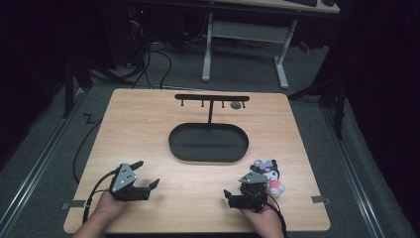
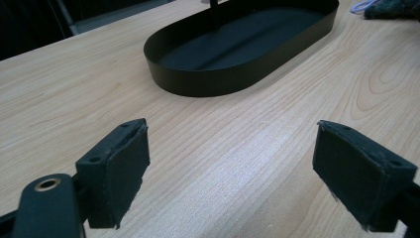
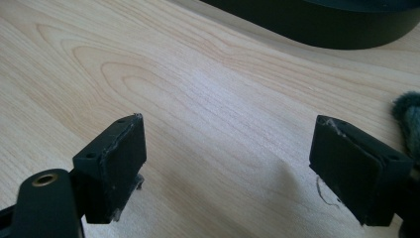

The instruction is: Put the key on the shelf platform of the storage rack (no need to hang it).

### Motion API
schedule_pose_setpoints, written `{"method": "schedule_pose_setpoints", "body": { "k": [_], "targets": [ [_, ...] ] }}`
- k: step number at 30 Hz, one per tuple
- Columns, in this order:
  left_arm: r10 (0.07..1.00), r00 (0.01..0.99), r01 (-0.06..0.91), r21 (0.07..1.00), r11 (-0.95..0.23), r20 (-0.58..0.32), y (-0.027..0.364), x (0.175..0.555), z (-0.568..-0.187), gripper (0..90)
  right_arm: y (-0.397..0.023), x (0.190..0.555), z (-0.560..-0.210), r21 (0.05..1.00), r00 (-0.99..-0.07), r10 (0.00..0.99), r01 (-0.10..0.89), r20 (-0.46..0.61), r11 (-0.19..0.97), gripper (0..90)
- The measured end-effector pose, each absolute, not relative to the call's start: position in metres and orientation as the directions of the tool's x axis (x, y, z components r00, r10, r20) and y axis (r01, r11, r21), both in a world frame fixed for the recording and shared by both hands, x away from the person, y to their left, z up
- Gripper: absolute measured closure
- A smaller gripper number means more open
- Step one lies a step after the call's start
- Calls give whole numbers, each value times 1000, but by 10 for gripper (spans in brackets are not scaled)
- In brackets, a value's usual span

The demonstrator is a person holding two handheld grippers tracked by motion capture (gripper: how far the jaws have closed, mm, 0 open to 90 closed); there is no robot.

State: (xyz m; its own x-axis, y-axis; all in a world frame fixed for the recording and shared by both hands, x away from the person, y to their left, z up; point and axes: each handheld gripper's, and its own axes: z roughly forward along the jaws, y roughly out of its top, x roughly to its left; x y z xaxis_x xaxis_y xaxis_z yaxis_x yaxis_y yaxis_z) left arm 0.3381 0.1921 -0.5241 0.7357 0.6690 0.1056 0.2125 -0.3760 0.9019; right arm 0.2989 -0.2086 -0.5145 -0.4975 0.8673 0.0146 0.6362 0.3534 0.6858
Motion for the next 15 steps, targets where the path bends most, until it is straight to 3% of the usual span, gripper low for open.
{"method": "schedule_pose_setpoints", "body": {
  "k": [15],
  "targets": [
    [668, 737, 211, 903, -374, 104, 192, 338, -524, 154, -213, 298, -501, 638, -496, 867, 680, 40, 360, 146]
  ]
}}
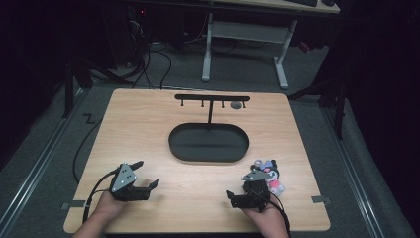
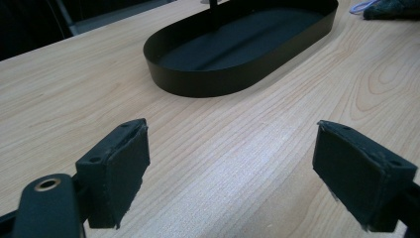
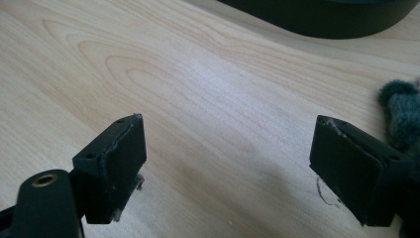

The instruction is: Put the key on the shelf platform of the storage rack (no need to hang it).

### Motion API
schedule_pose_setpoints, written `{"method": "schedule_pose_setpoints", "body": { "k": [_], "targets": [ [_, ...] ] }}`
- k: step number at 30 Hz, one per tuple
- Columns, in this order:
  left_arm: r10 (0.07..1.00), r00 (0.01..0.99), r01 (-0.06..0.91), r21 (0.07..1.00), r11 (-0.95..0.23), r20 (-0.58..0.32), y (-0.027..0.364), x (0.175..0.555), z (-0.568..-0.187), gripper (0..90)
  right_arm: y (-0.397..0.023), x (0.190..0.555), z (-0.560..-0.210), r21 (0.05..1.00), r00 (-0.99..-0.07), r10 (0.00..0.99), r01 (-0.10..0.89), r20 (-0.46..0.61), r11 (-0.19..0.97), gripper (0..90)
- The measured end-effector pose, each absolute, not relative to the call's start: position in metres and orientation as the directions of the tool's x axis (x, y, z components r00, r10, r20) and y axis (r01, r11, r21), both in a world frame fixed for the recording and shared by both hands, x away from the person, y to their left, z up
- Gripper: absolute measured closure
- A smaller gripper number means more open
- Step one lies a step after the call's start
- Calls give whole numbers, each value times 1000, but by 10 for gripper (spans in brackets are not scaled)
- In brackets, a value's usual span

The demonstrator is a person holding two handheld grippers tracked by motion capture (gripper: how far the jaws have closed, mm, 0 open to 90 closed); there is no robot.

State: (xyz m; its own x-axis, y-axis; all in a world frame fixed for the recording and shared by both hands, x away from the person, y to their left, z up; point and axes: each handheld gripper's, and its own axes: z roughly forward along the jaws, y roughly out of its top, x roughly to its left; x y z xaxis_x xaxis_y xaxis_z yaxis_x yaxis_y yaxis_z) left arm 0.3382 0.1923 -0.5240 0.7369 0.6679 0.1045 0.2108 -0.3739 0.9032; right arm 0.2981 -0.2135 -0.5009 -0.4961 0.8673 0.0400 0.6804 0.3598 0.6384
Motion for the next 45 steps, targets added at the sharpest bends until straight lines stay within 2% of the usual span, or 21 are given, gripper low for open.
{"method": "schedule_pose_setpoints", "body": {
  "k": [7, 12, 22, 31, 45],
  "targets": [
    [670, 735, 212, 903, -374, 105, 192, 338, -524, 154, -213, 300, -504, 602, -508, 859, 704, 55, 378, 150],
    [667, 737, 208, 901, -380, 111, 192, 337, -524, 154, -211, 303, -498, 594, -535, 838, 710, 105, 378, 158],
    [667, 737, 204, 906, -371, 107, 194, 336, -524, 154, -208, 311, -498, 554, -511, 855, 739, 89, 384, 151],
    [669, 735, 205, 905, -372, 108, 193, 336, -524, 154, -197, 314, -496, 488, -543, 839, 741, 31, 461, 160],
    [669, 736, 208, 905, -370, 104, 194, 337, -524, 154, -198, 321, -490, 413, -544, 838, 774, 47, 479, 203]
  ]
}}
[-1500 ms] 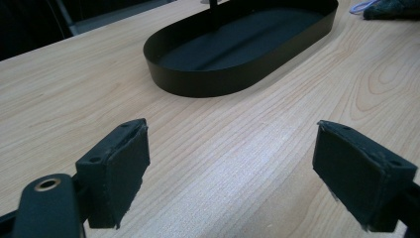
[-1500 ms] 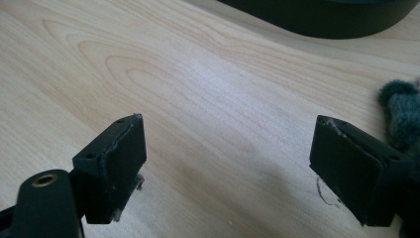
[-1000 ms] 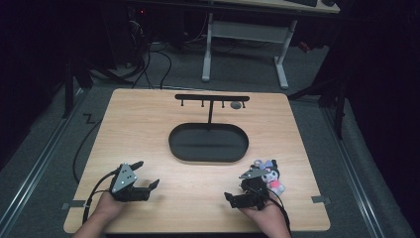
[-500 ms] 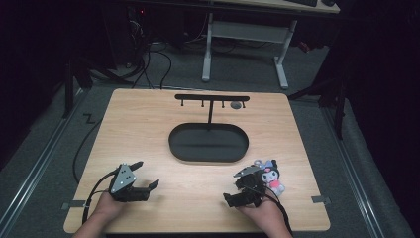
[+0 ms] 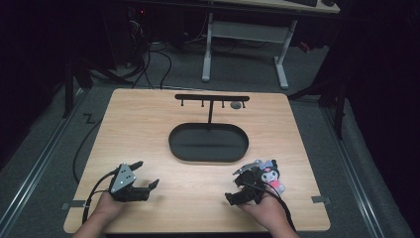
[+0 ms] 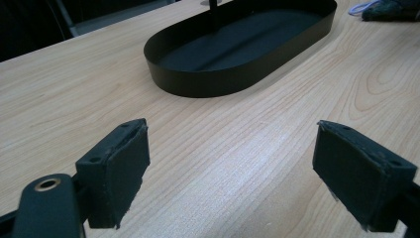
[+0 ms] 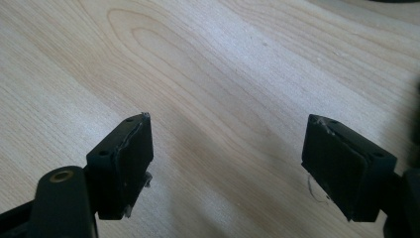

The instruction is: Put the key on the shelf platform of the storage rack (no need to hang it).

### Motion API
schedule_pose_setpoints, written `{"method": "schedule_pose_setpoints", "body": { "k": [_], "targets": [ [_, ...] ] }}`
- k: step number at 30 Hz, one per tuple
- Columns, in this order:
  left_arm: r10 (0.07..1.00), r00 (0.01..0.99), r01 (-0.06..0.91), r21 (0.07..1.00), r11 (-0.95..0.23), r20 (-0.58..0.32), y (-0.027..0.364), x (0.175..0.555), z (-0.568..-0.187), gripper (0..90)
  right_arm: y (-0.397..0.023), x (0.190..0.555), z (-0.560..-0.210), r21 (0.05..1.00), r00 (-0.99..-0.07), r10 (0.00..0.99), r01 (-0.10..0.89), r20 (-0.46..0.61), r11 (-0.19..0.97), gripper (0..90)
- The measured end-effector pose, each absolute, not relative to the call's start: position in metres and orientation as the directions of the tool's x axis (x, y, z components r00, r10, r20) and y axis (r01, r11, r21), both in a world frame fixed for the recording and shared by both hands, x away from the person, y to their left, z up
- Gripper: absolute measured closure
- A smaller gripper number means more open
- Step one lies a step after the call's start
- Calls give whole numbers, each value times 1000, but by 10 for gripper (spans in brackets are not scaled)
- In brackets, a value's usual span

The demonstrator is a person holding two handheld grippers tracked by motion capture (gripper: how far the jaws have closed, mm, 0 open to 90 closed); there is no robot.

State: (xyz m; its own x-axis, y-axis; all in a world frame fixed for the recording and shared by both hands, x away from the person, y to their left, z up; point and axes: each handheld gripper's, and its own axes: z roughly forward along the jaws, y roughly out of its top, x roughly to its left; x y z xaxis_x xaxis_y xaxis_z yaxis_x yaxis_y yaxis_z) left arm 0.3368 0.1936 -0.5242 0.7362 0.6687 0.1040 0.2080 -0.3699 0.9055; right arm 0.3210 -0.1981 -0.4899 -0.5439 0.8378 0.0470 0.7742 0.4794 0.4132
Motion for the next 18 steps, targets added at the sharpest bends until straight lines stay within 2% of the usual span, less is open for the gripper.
{"method": "schedule_pose_setpoints", "body": {
  "k": [18],
  "targets": [
    [667, 737, 208, 905, -372, 105, 194, 337, -524, 154, -201, 323, -484, 260, -566, 824, 794, -10, 549, 204]
  ]
}}
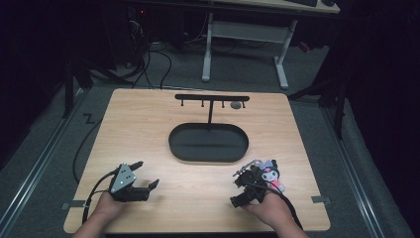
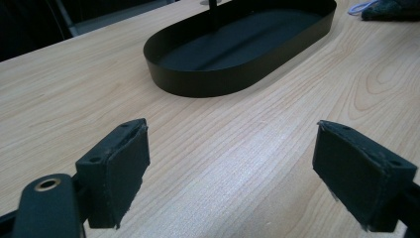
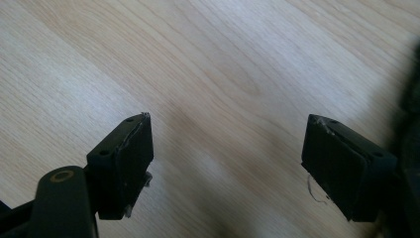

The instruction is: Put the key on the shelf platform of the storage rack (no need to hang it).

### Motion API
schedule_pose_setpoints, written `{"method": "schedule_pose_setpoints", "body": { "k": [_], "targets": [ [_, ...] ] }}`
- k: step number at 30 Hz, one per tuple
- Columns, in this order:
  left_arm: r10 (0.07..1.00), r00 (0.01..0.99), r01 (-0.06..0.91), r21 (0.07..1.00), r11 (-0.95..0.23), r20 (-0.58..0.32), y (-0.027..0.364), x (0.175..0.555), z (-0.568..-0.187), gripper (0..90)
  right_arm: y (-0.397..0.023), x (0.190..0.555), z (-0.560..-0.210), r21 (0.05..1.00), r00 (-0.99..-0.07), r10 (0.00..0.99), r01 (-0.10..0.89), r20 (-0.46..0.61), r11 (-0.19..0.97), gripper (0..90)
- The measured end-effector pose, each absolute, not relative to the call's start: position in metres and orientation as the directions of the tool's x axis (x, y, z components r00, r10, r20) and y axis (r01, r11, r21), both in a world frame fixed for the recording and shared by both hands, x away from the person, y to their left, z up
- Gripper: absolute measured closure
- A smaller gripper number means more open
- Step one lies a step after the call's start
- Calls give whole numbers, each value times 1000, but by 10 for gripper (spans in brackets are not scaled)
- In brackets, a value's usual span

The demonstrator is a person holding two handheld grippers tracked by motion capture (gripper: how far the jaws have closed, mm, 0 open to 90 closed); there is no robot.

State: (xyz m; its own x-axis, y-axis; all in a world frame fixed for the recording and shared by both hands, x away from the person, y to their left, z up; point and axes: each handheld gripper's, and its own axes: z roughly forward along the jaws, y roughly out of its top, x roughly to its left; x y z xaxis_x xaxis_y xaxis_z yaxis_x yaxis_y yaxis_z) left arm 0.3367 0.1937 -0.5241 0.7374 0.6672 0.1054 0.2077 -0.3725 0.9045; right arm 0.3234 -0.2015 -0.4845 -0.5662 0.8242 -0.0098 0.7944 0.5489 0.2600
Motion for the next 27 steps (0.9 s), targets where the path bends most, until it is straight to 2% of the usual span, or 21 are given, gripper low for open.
{"method": "schedule_pose_setpoints", "body": {
  "k": [27],
  "targets": [
    [668, 736, 206, 905, -373, 108, 193, 337, -524, 154, -269, 324, -432, 308, -435, 898, 847, -64, 432, 240]
  ]
}}
